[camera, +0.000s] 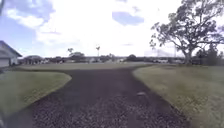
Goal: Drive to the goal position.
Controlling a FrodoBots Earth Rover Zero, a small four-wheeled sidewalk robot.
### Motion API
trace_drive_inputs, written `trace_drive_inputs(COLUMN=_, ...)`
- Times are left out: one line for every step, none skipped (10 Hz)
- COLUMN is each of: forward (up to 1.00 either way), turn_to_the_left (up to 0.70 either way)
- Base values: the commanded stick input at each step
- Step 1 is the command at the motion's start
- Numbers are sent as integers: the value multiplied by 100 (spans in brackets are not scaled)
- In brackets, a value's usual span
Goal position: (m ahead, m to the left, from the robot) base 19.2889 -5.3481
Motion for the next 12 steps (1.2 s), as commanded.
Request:
trace_drive_inputs(forward=50, turn_to_the_left=0)
trace_drive_inputs(forward=50, turn_to_the_left=0)
trace_drive_inputs(forward=50, turn_to_the_left=0)
trace_drive_inputs(forward=50, turn_to_the_left=0)
trace_drive_inputs(forward=50, turn_to_the_left=0)
trace_drive_inputs(forward=50, turn_to_the_left=0)
trace_drive_inputs(forward=50, turn_to_the_left=0)
trace_drive_inputs(forward=50, turn_to_the_left=0)
trace_drive_inputs(forward=50, turn_to_the_left=0)
trace_drive_inputs(forward=50, turn_to_the_left=0)
trace_drive_inputs(forward=50, turn_to_the_left=0)
trace_drive_inputs(forward=50, turn_to_the_left=0)
